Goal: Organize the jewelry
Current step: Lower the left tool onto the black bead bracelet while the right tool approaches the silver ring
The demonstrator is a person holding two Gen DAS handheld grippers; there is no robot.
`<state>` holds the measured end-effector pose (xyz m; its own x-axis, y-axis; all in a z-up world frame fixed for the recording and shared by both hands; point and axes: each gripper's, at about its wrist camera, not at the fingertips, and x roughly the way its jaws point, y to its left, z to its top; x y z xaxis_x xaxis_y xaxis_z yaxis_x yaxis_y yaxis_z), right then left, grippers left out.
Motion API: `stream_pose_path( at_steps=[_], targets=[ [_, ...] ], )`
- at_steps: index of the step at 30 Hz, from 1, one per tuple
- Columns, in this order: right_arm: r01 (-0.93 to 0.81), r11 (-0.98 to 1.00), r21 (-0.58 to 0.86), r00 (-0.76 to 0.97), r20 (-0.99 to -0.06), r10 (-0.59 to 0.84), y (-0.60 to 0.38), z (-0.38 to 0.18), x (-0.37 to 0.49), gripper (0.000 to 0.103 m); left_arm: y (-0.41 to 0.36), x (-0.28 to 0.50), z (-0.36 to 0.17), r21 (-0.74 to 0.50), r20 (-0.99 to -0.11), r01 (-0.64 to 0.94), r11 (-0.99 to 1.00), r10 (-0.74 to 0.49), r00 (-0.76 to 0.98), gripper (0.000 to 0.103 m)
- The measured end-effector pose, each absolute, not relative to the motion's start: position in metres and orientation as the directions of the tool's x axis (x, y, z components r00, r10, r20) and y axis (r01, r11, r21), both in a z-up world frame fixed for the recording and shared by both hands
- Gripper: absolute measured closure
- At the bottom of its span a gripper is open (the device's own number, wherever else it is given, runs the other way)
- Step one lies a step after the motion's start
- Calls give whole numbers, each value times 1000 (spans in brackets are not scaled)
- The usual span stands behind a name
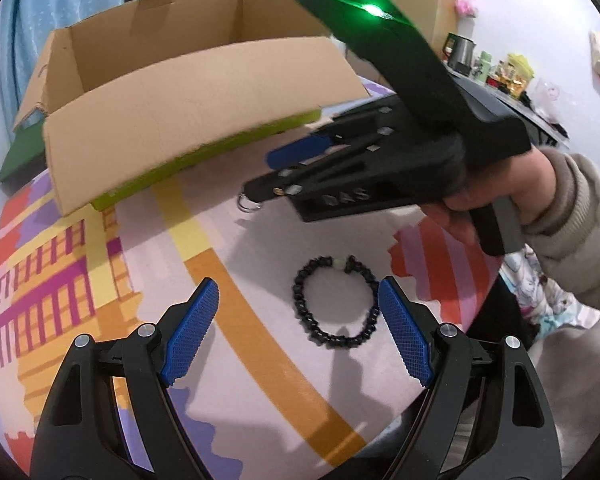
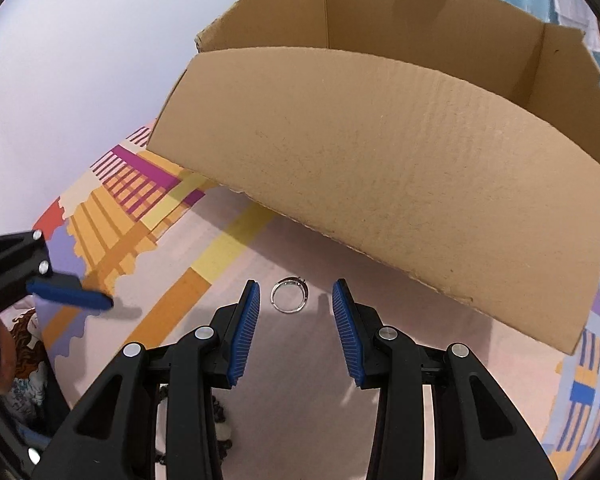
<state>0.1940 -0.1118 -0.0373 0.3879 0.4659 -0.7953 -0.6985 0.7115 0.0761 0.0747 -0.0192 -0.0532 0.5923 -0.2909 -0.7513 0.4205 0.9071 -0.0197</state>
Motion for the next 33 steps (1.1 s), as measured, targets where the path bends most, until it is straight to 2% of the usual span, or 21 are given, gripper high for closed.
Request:
stream_pose_path(
  at_steps=[11,15,33],
  targets=[
    [-725,687,36,374,-818,437,-99,-46,197,65,-40,76,-74,-13,-769,458,889,-302,564,24],
    [-730,683,26,368,-827,425,-94,-49,199,65,-45,76,-77,43,-761,442,896,-257,596,24],
    [-731,682,7,382,-825,418,-94,-53,196,65,-54,82,-95,44,-773,453,890,-257,581,24]
  ],
)
